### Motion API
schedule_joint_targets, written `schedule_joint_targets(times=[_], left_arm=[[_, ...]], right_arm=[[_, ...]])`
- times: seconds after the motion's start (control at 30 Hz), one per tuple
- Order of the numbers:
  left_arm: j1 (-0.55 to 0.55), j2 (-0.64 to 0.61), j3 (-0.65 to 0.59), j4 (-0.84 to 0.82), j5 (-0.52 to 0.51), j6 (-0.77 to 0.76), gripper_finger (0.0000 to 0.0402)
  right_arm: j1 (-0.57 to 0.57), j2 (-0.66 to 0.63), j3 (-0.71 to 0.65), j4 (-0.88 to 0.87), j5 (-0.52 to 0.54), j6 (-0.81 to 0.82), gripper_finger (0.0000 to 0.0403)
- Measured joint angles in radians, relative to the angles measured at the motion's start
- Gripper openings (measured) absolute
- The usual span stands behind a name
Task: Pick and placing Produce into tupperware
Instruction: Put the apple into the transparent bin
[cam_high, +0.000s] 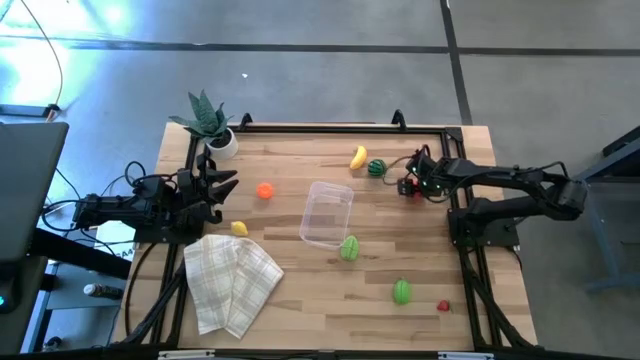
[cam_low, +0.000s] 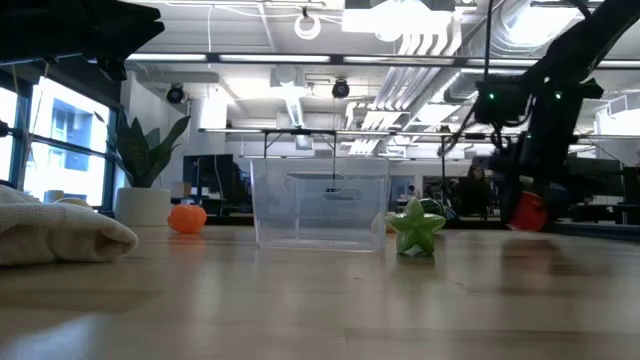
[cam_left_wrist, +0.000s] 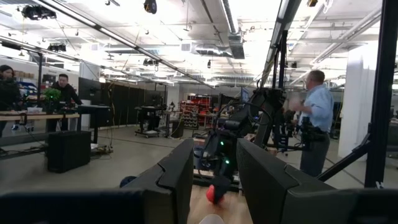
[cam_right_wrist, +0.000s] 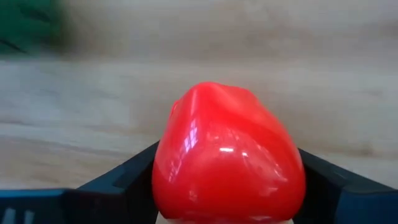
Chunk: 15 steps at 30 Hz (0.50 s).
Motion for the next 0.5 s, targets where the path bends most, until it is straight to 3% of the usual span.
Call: schedule_joint_targets(times=[0.27, 0.5], left_arm=[[0.000, 0.000, 0.000, 0.000, 0.000, 0.000, 0.0113], [0.000, 0.000, 0.000, 0.000, 0.000, 0.000, 0.0113]], right_arm=[[0.025, -0.005, 0.110, -0.045, -0.035, -0.068, 0.0258], [0.114, -0.007, 0.296, -0.064, -0.040, -0.178, 0.0258]])
